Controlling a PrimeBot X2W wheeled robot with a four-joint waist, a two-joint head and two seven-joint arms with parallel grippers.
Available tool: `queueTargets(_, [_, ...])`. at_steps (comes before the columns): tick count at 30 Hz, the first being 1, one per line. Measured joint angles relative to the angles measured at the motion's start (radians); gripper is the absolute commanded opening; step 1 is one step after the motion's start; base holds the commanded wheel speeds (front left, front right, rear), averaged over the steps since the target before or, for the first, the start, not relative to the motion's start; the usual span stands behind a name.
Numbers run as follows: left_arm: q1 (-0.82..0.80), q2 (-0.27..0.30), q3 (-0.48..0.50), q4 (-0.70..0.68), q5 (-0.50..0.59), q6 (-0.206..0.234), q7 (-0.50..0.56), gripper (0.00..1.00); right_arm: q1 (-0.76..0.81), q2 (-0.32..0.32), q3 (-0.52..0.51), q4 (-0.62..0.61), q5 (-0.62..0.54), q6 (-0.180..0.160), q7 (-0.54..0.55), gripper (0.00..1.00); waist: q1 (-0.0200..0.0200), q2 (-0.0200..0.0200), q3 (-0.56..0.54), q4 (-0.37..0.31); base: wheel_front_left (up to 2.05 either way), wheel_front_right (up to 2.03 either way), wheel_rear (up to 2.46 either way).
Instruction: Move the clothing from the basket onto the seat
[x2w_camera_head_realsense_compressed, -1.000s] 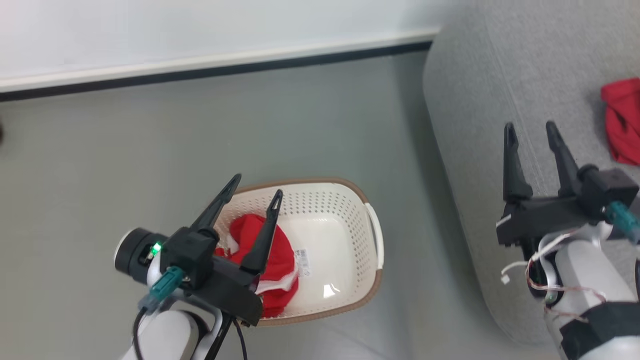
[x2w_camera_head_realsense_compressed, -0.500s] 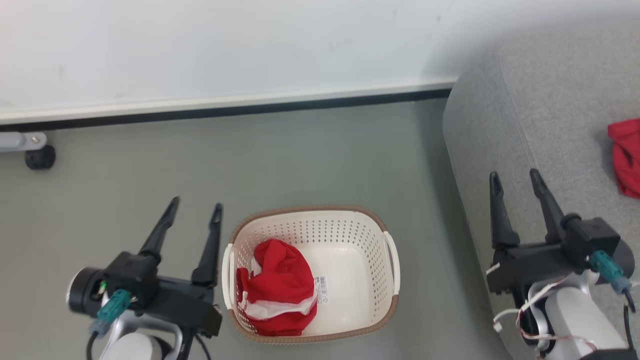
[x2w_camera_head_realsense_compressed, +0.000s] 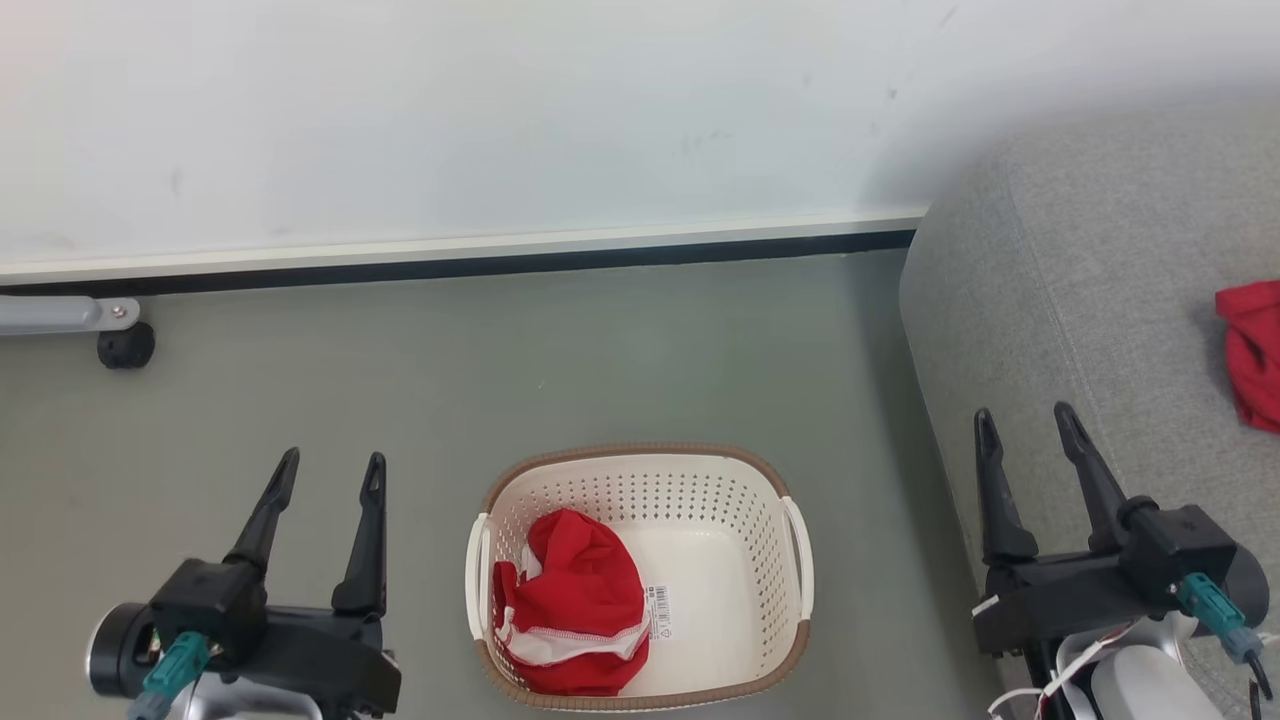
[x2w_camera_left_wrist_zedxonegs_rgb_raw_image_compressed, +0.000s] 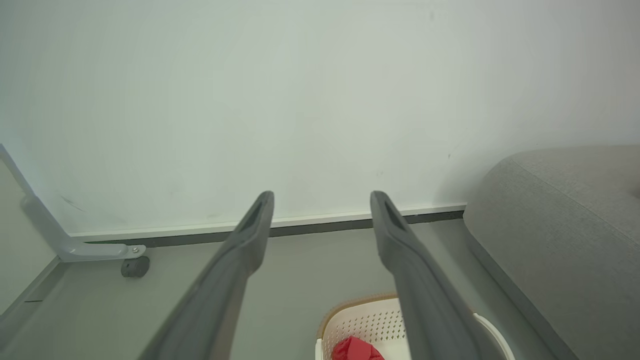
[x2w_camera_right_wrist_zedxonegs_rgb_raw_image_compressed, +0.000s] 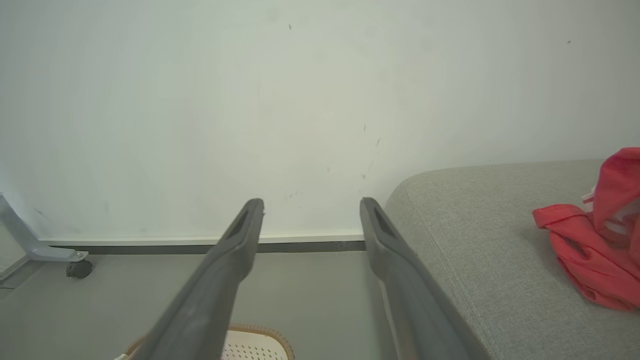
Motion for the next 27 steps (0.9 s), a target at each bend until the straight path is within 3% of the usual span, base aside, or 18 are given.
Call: queueTargets(27, [0.089,-0.029,0.029,-0.030,0.000,0.010,-0.002,1.00,0.118,-0.009,-0.039,-0.118,-0.002,-0.025,0.071,1.00,0.0000,0.0001,-0.060,0.008,0.00,0.00,0.00])
